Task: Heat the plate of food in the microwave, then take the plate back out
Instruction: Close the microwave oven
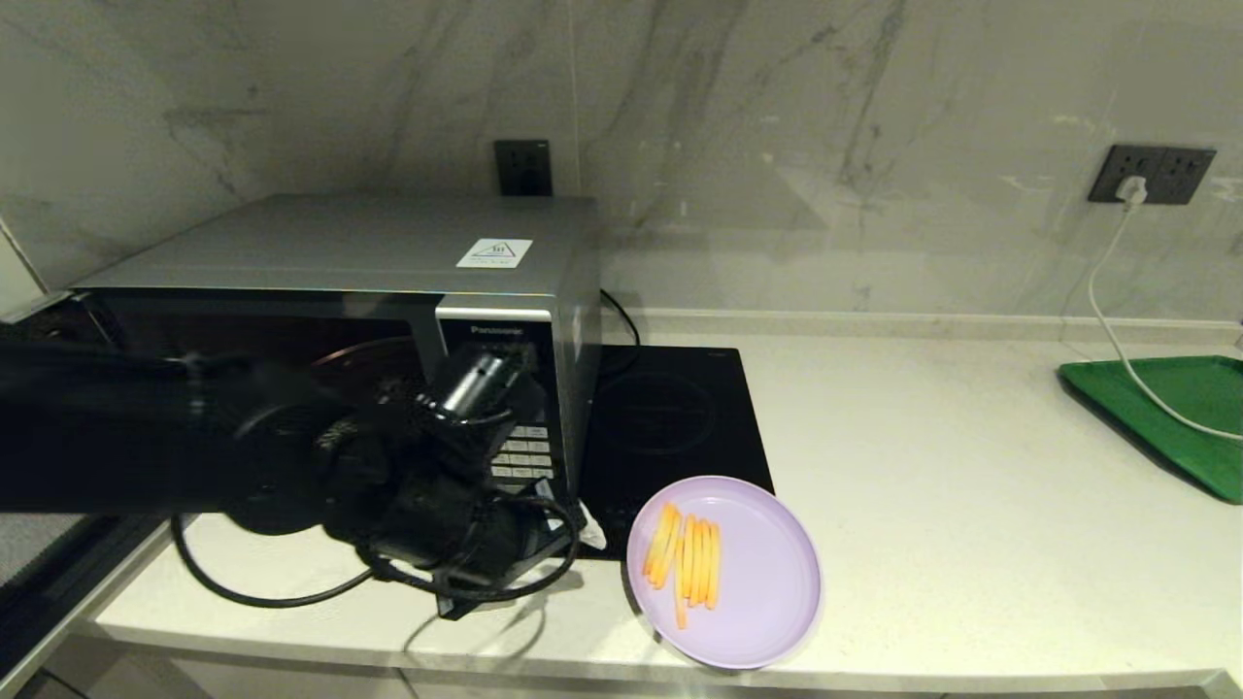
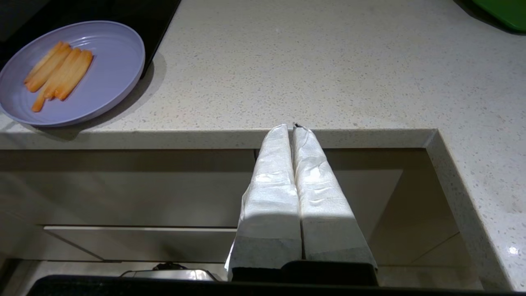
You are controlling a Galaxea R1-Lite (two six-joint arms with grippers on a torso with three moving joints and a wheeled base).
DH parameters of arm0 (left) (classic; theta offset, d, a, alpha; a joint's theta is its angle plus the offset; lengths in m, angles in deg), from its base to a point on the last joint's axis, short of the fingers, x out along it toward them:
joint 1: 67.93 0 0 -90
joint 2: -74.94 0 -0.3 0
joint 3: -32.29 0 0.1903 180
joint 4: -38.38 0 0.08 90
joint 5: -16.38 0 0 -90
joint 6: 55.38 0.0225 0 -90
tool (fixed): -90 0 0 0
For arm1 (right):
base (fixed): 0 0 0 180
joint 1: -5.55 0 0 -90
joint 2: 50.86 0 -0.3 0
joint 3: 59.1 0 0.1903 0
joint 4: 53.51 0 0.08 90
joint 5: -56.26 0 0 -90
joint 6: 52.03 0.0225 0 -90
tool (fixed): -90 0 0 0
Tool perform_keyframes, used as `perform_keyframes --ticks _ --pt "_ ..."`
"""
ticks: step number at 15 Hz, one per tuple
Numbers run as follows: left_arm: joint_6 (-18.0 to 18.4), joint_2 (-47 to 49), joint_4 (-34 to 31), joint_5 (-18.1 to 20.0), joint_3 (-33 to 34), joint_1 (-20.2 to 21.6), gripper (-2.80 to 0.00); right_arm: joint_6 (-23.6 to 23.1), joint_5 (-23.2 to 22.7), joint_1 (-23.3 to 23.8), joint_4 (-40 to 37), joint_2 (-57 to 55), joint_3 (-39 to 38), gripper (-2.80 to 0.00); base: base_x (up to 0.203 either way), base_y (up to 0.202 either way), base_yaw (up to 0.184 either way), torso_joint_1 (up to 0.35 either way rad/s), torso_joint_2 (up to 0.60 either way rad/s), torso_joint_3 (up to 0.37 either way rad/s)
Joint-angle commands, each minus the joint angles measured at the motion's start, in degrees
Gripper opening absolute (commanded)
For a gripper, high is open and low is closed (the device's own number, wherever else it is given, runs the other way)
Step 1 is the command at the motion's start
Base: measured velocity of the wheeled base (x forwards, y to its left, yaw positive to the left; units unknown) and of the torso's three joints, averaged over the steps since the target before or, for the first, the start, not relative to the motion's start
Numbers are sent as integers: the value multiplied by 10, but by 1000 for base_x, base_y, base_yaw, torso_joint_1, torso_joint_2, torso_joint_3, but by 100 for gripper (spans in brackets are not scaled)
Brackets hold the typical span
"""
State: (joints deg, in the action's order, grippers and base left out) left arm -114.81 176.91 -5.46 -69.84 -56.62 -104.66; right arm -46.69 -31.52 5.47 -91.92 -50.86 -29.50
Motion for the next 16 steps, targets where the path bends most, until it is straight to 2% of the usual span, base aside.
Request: perform_keyframes --ticks 1,2,3,4,5,7,8,10,12,13,16 --pt "11 -184 -26 -9 51 7 0 0 0 0 -1 0 0 -280 0 0 0 0 0 0" --pt "28 -242 -53 -20 63 22 0 0 0 0 -1 0 0 -280 0 0 0 0 0 0" --pt "57 -299 -87 -35 72 57 -280 0 1 0 -1 0 0 -280 0 0 0 0 0 0" --pt "94 -338 -114 -45 76 113 -280 0 1 0 -1 0 0 -280 0 0 0 0 0 0" --pt "137 -363 -134 -51 75 188 -280 0 0 0 -1 0 0 -280 0 0 0 0 0 0" --pt "245 -395 -159 -53 54 367 -280 0 0 0 -1 0 0 -280 0 0 0 0 0 0" --pt "296 -400 -165 -46 30 446 -280 0 0 0 -1 0 0 -280 0 0 0 0 0 0" --pt "412 -388 -174 -16 -60 600 -280 0 1 0 -1 0 0 -280 0 0 0 0 0 0" --pt "517 -332 -159 4 -172 688 -280 0 1 0 -1 0 0 -280 0 0 0 0 0 0" --pt "548 -297 -129 0 -216 718 -280 0 1 0 -1 0 0 -280 0 0 0 0 0 0" --pt "604 -202 -65 -31 -287 773 -280 0 1 0 -1 0 0 -280 0 0 0 0 0 0"
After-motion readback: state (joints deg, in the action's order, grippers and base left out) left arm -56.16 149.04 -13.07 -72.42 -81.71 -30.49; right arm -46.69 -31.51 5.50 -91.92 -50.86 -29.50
